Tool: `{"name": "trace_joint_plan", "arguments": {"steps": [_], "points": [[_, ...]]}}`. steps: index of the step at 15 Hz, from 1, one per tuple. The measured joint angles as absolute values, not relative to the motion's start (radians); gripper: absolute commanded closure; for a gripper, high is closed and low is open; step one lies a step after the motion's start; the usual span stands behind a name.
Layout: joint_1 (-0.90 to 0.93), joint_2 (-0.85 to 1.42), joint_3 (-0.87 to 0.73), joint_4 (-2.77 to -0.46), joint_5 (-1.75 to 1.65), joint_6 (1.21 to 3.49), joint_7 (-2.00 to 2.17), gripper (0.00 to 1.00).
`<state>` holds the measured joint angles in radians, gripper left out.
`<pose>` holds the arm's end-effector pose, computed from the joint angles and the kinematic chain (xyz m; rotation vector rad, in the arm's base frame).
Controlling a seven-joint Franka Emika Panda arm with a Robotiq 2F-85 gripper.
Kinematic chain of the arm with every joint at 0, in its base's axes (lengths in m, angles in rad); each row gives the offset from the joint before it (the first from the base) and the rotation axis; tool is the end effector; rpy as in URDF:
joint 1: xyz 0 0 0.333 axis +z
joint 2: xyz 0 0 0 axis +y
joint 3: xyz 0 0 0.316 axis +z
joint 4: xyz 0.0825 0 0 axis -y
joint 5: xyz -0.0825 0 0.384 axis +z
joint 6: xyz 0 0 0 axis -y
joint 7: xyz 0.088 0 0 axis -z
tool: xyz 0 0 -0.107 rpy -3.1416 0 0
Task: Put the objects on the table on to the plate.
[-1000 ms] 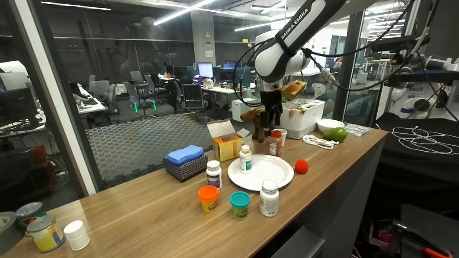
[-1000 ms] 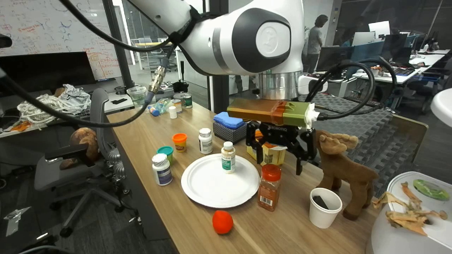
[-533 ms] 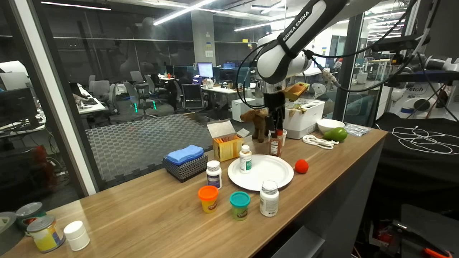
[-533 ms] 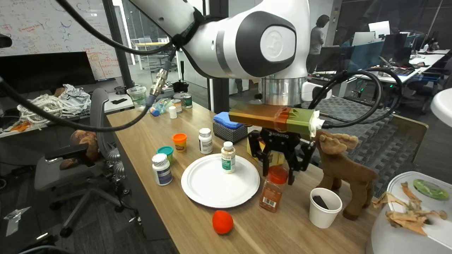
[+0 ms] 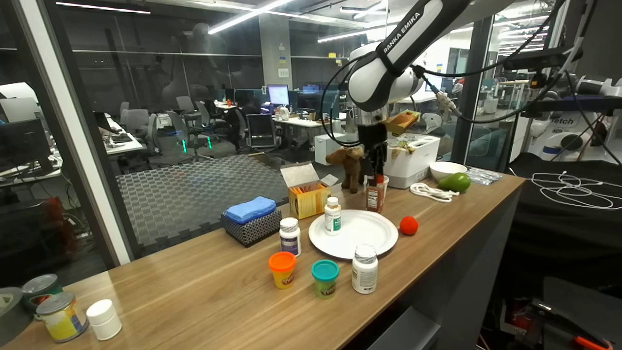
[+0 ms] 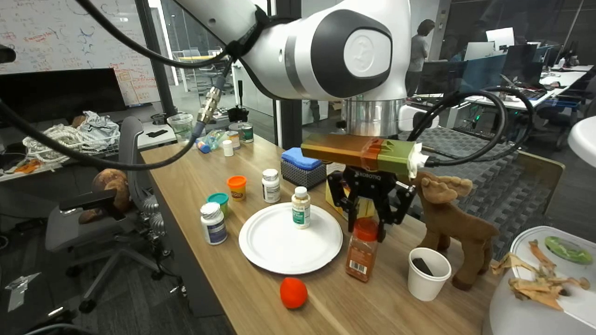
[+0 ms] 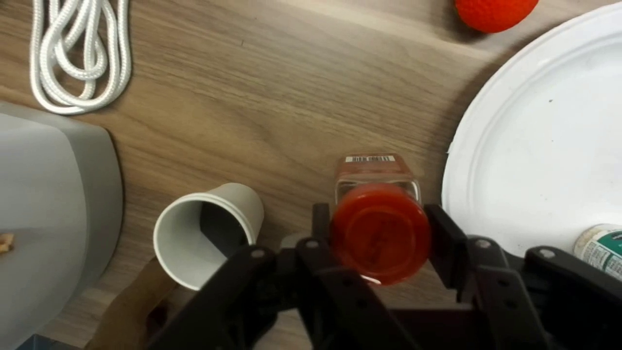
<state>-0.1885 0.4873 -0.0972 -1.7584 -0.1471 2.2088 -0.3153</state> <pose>0.6301 -0.1846 0.2897 2.9885 0.1945 -0.1237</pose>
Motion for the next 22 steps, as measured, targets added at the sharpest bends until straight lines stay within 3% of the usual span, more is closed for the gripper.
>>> {"name": "trace_joint_plan", "arguments": {"steps": [14,22], "points": [[-0.094,0.404,-0.040,-1.718,-0.142,1.981,-0.216,0.75],[-0.066,0.483,-0.026,-1.718,-0.130,2.047,-0.170,0.75]]}}
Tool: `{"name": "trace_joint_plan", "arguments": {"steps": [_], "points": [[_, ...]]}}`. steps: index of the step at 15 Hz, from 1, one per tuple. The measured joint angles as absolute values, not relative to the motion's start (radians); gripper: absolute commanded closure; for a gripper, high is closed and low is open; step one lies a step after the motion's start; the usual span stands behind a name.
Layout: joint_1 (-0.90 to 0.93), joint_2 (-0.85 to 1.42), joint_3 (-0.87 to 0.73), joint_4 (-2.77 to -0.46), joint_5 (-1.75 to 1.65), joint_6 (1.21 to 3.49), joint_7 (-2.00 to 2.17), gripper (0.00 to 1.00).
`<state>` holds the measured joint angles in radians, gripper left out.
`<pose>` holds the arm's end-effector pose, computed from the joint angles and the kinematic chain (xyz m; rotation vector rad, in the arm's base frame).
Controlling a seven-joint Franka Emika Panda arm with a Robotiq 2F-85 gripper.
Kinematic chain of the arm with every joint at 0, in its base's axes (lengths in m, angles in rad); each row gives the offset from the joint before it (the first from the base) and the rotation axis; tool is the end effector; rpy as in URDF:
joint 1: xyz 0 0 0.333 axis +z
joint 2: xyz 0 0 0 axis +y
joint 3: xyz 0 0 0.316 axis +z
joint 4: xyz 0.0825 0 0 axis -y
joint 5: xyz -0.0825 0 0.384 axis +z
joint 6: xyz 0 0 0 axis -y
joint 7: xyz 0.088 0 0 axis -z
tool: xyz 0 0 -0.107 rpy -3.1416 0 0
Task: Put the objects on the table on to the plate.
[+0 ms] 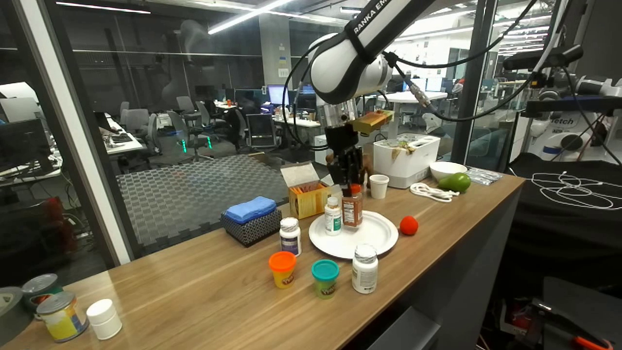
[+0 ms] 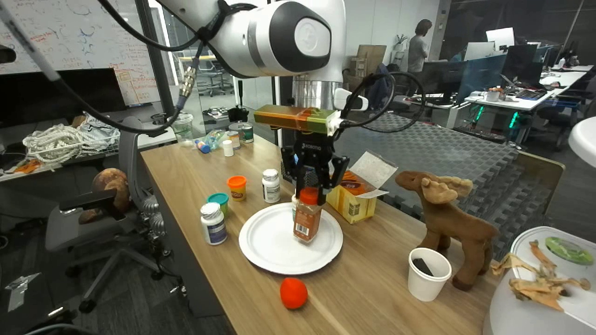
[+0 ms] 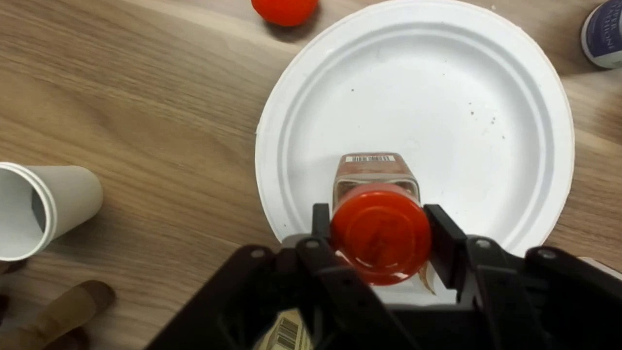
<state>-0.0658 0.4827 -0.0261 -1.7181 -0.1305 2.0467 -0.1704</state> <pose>0.6462 -0.0652 0.2963 3.0202 0.2260 -0.2564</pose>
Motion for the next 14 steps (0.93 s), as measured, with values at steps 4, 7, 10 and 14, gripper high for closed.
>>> {"name": "trace_joint_plan", "arguments": {"steps": [4,7,10,14], "points": [[-0.066,0.506,-0.027,-1.718,-0.129,2.096,-0.147,0.75],[-0.065,0.511,-0.031,-1.718,-0.141,2.131,-0.126,0.75],[-0.063,0.514,-0.036,-1.718,-0.153,2.160,-0.103,0.75],[-0.063,0.516,-0.042,-1.718,-0.154,2.172,-0.091,0.17]]}}
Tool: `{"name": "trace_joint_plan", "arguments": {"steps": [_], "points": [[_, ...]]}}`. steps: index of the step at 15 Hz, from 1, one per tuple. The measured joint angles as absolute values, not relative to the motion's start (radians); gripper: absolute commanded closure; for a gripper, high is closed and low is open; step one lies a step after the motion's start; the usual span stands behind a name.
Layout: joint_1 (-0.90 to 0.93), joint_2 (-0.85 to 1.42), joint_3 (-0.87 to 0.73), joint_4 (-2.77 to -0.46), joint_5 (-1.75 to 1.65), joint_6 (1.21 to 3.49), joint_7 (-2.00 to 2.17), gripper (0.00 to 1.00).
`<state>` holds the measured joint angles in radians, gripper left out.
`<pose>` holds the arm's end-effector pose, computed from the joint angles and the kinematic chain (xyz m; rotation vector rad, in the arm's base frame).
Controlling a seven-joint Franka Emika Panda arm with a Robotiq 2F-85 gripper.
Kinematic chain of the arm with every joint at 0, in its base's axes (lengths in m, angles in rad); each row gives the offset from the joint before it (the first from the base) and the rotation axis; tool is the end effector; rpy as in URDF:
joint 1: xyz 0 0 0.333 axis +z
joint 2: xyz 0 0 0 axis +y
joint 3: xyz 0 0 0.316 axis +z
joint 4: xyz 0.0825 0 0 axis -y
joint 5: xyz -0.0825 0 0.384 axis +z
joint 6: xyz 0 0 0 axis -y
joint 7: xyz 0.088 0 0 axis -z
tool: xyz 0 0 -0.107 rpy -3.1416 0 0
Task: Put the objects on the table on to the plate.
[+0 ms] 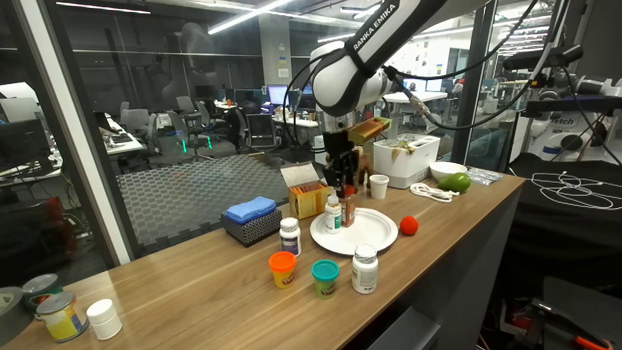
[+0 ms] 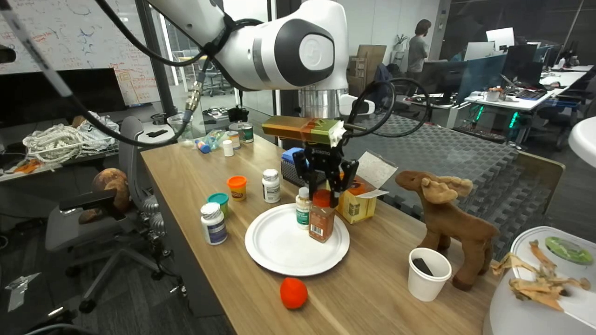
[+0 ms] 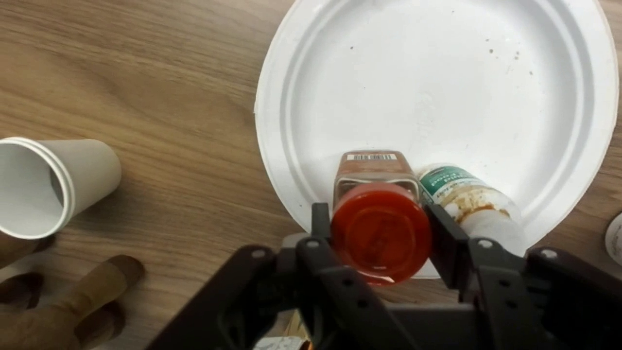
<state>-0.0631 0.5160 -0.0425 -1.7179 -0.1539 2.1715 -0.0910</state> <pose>0.6585 -0.0731 0.2843 2.9985 0.1221 -0.1149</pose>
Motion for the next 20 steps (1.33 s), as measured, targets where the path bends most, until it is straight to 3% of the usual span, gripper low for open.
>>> {"name": "trace_joint_plan", "arguments": {"steps": [2,3,20], "points": [[-0.063,0.518,-0.044,-1.718,-0.154,2.171,-0.091,0.02],[-0.063,0.518,-0.045,-1.718,-0.154,2.171,-0.091,0.00],[0.042,0.456,0.089,-1.702,-0.048,2.140,-0.079,0.00]]}}
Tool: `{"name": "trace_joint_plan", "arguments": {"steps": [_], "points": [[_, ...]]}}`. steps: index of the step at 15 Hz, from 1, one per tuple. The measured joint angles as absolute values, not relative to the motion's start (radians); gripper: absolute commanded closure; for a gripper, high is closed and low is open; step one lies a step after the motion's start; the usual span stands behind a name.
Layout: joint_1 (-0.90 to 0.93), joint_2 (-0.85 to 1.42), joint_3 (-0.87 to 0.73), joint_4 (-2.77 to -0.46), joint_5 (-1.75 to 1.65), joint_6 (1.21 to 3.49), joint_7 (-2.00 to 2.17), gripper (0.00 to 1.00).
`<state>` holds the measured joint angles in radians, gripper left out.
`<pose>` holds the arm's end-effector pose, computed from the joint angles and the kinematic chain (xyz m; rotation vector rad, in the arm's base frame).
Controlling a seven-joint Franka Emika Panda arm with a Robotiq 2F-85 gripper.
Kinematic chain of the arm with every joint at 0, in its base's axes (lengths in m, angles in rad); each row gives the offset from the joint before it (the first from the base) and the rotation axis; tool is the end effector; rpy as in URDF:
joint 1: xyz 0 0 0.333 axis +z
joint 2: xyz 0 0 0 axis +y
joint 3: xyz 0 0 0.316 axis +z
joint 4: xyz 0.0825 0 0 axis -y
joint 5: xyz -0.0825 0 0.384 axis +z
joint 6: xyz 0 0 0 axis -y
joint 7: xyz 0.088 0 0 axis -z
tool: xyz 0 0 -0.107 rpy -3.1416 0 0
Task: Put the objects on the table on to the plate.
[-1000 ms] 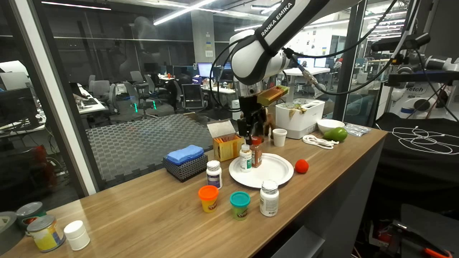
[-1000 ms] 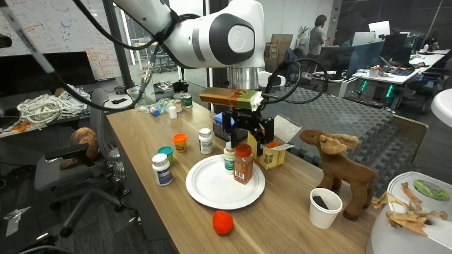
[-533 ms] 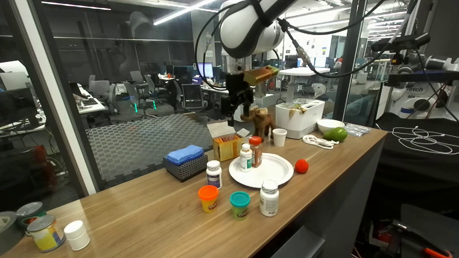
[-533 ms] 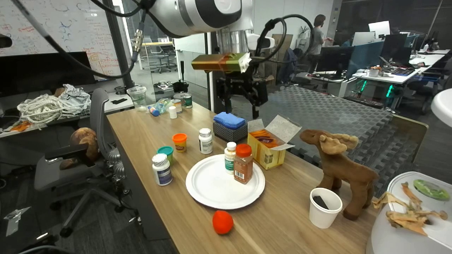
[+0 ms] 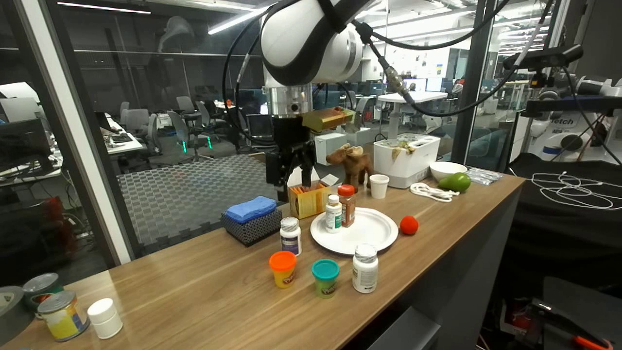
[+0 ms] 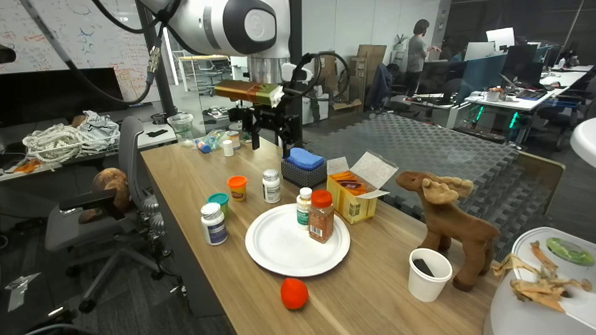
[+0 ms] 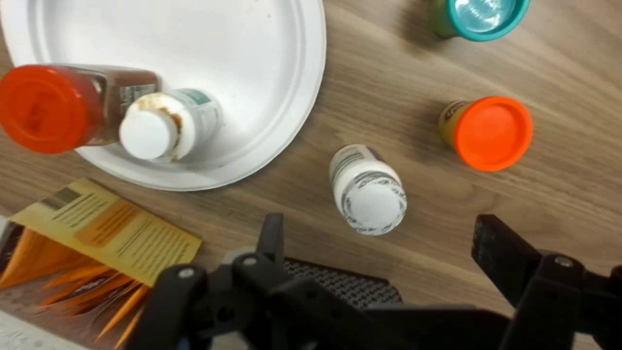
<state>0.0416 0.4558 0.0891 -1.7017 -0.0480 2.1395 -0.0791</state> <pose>0.6600 0.0788 0.3290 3.1198 0.3560 -0.0249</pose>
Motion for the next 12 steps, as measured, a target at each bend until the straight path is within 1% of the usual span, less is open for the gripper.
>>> {"name": "trace_joint_plan", "arguments": {"steps": [10,11,12], "points": [[0.075,0.543,0.101,-1.729,-0.054,2.203,-0.116,0.00],[0.075,0.551,0.101,-1.729,-0.054,2.221,-0.116,0.14],[0.075,0.557,0.101,-1.728,-0.054,2.237,-0.115,0.27]]}}
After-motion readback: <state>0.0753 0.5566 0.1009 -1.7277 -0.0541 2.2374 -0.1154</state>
